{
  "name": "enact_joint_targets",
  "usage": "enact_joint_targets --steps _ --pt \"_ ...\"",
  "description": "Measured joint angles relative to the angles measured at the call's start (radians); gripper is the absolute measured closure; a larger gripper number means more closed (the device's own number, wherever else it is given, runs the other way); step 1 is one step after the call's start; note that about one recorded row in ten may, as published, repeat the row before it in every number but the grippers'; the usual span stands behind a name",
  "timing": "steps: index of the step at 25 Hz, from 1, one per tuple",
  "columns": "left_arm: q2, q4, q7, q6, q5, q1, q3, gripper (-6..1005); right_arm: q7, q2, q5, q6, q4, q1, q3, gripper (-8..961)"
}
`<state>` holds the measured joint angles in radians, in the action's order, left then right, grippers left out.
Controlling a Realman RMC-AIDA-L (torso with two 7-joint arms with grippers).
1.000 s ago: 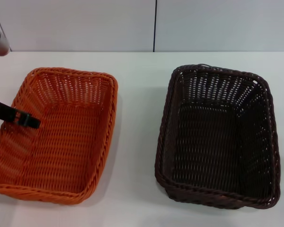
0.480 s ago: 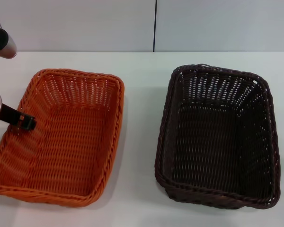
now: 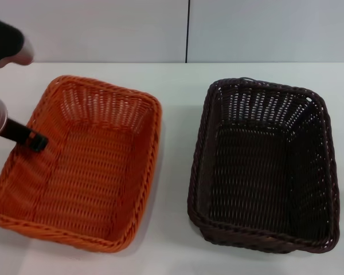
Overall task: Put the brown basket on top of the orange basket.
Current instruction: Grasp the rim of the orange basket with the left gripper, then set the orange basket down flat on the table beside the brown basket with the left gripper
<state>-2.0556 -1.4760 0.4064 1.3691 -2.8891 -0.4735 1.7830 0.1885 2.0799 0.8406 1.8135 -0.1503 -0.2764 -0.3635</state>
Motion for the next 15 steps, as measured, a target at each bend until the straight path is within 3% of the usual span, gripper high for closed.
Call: enact_joint_targets --steps 6,15 --pt "-0.002 -0.08 0.141 0.021 0.003 -0.009 -0.035 735 0.0 0.0 0.0 0.01 -0.003 0.004 -0.001 138" --pt "-0.003 -0.144 0.344 0.108 0.016 -0.086 -0.025 753 0.032 0.0 0.0 0.051 -0.007 0.017 -0.002 138"
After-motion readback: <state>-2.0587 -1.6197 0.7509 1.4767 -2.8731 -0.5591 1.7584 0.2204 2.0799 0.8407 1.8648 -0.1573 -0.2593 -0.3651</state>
